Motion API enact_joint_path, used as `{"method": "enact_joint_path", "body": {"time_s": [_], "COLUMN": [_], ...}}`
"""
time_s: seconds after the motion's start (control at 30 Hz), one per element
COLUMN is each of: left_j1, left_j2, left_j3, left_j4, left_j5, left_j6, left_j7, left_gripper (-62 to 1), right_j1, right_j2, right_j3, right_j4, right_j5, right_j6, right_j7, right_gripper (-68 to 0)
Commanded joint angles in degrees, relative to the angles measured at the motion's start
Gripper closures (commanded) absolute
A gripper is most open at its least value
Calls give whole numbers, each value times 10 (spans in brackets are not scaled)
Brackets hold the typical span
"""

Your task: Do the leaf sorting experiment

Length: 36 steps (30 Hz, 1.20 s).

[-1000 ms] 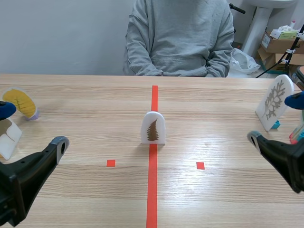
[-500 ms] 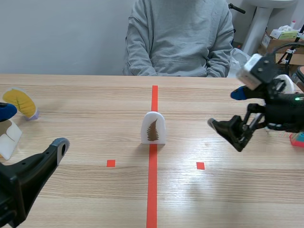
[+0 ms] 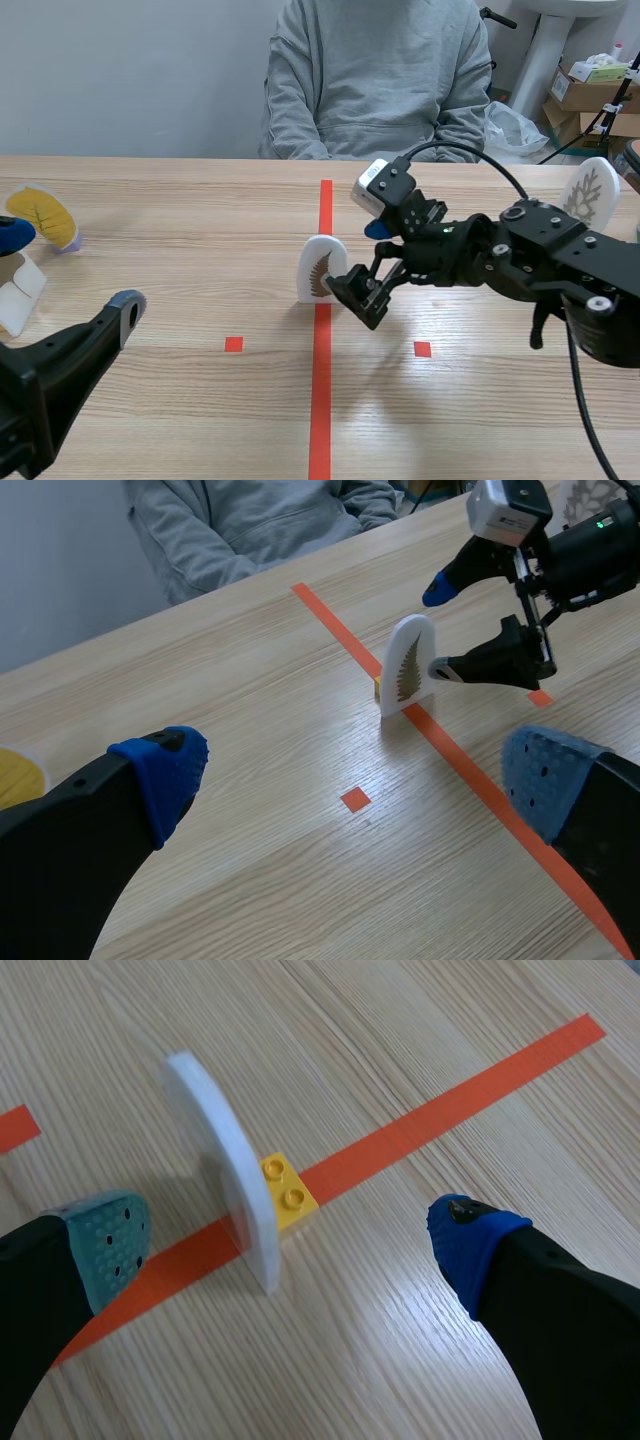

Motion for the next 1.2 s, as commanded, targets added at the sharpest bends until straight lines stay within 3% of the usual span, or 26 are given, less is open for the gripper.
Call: {"method": "enact_joint_path", "body": {"time_s": [0.0, 0.23, 0.5, 0.77, 0.93, 1.17], "left_j1": [3, 3, 3, 3, 3, 3], "left_j2": [2, 2, 2, 2, 2, 2], "left_j3": [-1, -1, -1, -1, -1, -1], "left_j4": [2, 2, 2, 2, 2, 2], "left_j5": [-4, -4, -4, -4, -4, -4], "left_j6": [1, 1, 1, 1, 1, 1], "left_j7": [-8, -8, -8, -8, -8, -8], "left_gripper": [-623, -623, -623, -623, -623, -623], "right_j1": [14, 23, 21, 21, 21, 21], "right_j2": [-2, -41, -46, -43, -43, -43], "right_j3": [3, -25, -51, -51, -51, -51], "right_j4": [1, -38, -39, -39, -39, -39], "right_j5": [2, -11, -21, -21, -21, -21], "right_j6": [-7, -8, -8, -8, -8, -8], "right_j7": [16, 30, 45, 51, 51, 51], "right_gripper": [-565, -565, -550, -419, -402, -208]}}
